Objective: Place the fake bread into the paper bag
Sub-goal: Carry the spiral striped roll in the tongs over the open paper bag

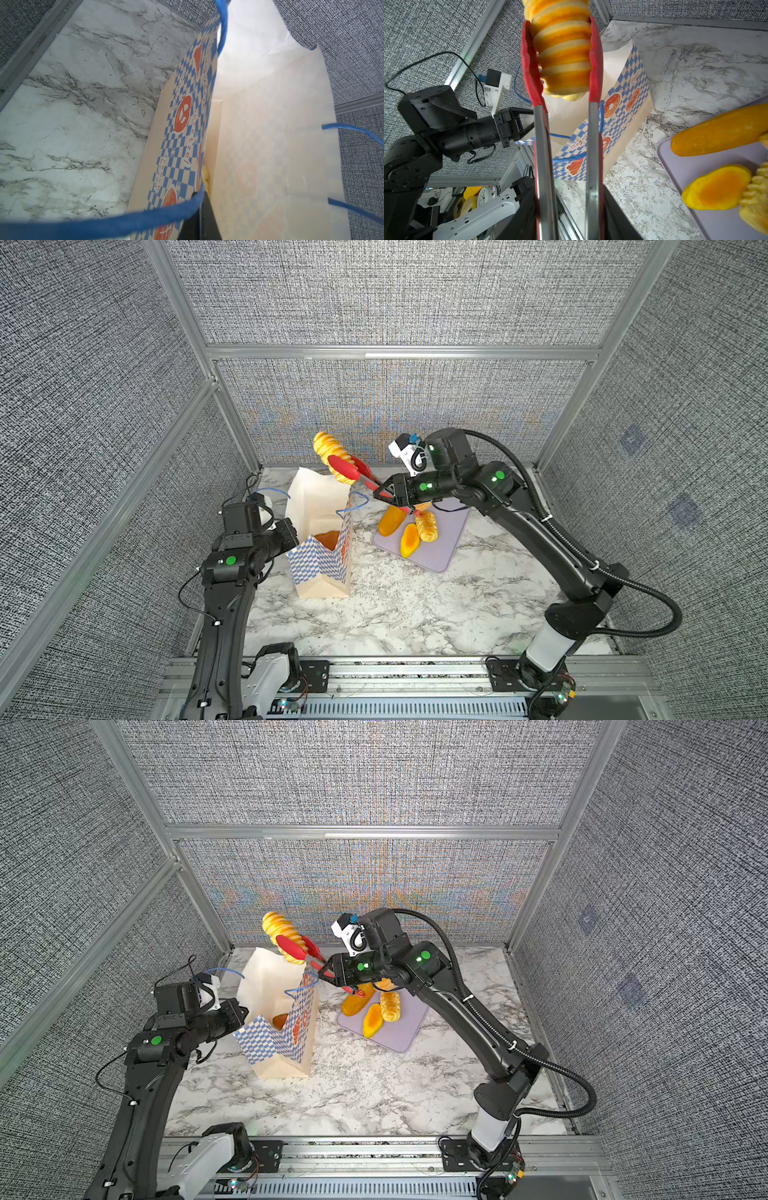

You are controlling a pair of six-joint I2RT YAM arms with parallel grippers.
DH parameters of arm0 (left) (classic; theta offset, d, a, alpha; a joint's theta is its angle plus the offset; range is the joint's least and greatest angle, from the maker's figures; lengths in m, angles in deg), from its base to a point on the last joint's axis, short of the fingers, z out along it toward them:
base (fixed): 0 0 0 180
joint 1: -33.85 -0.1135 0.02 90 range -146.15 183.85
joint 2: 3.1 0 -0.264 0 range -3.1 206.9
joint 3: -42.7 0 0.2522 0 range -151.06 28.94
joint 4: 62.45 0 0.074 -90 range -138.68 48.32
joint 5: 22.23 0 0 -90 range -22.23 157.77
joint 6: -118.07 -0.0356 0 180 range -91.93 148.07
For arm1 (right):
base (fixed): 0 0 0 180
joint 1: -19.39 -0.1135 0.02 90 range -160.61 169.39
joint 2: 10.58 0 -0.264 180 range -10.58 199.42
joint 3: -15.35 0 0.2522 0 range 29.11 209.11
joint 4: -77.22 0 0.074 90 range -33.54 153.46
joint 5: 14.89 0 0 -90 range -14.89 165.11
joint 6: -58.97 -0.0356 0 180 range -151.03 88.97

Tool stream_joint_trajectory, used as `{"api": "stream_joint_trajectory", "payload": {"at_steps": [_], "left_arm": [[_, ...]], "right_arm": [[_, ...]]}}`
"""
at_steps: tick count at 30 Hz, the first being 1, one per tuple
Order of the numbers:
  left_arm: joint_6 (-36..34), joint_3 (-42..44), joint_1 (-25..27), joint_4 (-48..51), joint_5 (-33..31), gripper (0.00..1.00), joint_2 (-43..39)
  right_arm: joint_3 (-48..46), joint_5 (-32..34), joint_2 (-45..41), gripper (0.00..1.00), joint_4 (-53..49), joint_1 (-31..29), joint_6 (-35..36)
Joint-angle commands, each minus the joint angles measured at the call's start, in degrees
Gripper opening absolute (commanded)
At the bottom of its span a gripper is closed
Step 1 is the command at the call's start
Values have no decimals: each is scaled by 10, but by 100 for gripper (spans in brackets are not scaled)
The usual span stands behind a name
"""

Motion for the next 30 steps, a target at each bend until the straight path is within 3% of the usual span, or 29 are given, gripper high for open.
{"api": "stream_joint_trajectory", "payload": {"at_steps": [1,30], "left_arm": [[-3,1,-1,-10,4,4,-2],[-4,5,-1,-10,1,4,-5]], "right_arm": [[17,30,6,44,-3,-14,22],[73,111,55,44,-56,-87,55]]}}
